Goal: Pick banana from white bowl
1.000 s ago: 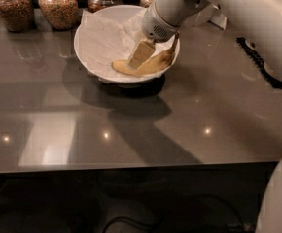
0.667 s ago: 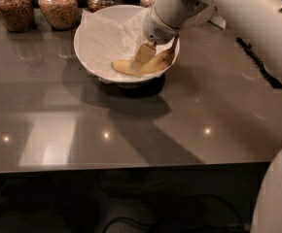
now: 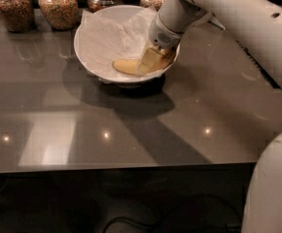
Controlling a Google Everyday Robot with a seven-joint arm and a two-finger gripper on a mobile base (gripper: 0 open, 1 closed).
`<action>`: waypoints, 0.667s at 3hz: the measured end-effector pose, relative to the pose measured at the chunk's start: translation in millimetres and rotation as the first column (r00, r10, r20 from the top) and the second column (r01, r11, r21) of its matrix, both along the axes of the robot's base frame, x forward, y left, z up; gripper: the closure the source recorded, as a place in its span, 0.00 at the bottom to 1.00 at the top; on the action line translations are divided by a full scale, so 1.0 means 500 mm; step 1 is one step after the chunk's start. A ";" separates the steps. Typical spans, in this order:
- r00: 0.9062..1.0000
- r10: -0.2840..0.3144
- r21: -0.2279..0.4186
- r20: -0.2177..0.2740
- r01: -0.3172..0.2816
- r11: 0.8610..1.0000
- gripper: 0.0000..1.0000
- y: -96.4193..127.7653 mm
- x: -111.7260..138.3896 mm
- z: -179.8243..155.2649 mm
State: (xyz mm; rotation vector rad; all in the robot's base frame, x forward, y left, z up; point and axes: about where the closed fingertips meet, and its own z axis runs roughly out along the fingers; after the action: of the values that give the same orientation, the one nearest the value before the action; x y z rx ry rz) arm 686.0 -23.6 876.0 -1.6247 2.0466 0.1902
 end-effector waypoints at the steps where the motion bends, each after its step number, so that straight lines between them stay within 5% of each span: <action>1: 0.999 -0.024 -0.008 -0.030 0.023 1.000 0.38 -0.013 0.000 -0.021; 2: 0.999 -0.023 -0.009 -0.030 0.023 1.000 0.42 -0.013 0.000 -0.016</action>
Offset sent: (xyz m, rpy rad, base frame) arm -0.0062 -0.0099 -0.0171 -0.0347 0.0633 -0.0231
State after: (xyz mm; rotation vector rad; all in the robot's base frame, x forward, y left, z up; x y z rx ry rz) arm 685.9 -30.0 867.8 -1.6114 2.0906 0.1995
